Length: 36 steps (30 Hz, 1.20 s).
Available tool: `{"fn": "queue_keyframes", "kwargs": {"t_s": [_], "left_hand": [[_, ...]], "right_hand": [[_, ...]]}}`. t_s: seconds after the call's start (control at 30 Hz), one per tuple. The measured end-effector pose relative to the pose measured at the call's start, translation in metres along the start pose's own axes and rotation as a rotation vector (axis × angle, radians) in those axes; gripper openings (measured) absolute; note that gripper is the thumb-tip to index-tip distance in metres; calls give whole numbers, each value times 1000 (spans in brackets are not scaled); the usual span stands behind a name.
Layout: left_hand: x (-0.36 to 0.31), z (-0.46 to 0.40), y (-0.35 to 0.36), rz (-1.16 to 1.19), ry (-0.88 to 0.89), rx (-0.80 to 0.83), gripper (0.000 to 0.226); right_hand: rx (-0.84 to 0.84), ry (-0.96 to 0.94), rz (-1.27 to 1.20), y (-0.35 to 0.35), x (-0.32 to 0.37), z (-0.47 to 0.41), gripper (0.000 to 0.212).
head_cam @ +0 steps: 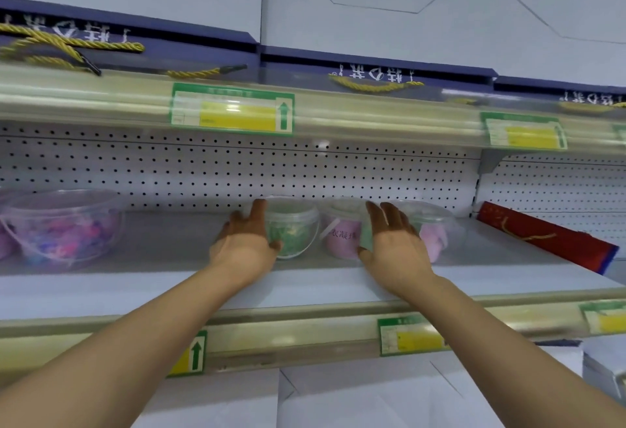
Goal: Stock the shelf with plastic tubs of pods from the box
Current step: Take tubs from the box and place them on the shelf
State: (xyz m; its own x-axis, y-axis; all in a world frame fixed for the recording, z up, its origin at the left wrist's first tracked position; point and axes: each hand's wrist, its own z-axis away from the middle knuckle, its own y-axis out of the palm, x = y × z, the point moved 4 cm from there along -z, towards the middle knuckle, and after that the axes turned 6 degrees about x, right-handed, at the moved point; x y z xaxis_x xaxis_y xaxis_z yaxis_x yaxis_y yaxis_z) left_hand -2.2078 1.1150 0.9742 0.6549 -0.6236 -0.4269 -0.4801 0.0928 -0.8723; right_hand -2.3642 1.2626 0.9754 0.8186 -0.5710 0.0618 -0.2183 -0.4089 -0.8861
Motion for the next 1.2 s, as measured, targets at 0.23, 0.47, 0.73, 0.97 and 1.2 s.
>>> {"fn": "queue_keyframes", "kwargs": {"t_s": [0.23, 0.47, 0.73, 0.97, 1.2], "left_hand": [[-24, 36, -12, -334, 234, -155, 80], [-67, 111, -6, -284, 600, -187, 61], [-78, 213, 68, -213, 693, -161, 49], [-67, 302, 185, -224, 273, 234, 47], [-20, 392, 299, -218, 42, 504, 45]], "right_hand": [[-30, -129, 52, -33, 14, 48, 76], [-200, -191, 45, -47, 6, 115, 62], [-71, -275, -60, -7, -34, 209, 52], [283, -332, -87, 84, -88, 301, 49], [633, -272, -87, 174, -123, 404, 46]]}}
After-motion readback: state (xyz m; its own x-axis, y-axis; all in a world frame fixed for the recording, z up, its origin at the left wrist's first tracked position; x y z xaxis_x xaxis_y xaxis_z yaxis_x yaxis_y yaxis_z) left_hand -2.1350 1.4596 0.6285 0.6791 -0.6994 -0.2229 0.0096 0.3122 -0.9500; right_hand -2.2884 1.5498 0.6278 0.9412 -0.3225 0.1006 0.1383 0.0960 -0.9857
